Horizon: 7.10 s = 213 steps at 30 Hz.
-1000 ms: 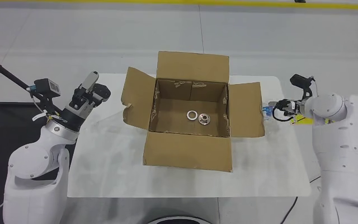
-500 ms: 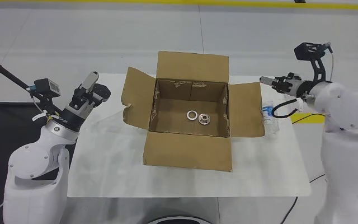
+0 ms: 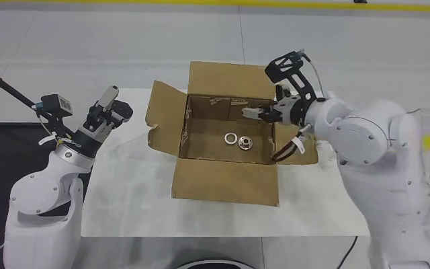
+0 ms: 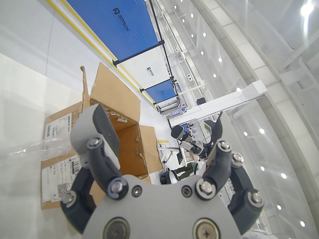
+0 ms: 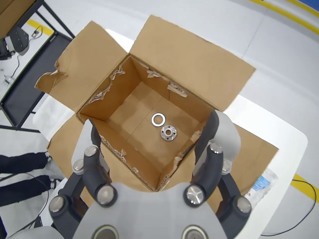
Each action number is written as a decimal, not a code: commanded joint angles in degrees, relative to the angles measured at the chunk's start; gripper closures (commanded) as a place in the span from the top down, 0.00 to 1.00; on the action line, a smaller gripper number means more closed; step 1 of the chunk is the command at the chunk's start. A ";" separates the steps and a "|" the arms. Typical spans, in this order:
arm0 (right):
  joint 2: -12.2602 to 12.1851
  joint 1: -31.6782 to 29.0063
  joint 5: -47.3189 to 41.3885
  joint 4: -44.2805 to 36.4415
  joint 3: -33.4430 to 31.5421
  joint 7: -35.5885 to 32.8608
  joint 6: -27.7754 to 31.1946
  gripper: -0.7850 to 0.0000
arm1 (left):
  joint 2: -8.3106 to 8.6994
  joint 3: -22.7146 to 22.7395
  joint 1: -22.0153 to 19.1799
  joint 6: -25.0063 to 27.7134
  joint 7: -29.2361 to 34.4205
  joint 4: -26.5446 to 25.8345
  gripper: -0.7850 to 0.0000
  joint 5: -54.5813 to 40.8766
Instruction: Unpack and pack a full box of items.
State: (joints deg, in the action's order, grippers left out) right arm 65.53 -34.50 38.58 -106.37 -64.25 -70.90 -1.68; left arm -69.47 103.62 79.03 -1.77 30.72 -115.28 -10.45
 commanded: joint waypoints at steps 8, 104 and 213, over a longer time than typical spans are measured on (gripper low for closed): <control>1.14 2.93 -2.17 4.02 5.25 2.34 0.09 1.00 | 0.00 0.00 0.00 0.00 0.00 0.00 1.00 0.00; 34.82 25.74 4.65 85.38 41.62 10.58 8.43 0.39 | 0.00 0.00 0.00 0.00 0.00 0.00 1.00 0.00; 8.70 -11.99 -20.90 7.13 -14.89 21.97 39.59 0.00 | 0.00 0.00 0.00 0.00 0.00 0.00 1.00 0.00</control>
State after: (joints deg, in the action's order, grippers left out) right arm 74.42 -46.10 19.18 -98.90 -78.40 -48.84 37.42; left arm -69.47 103.62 79.03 -1.77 30.72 -115.28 -10.45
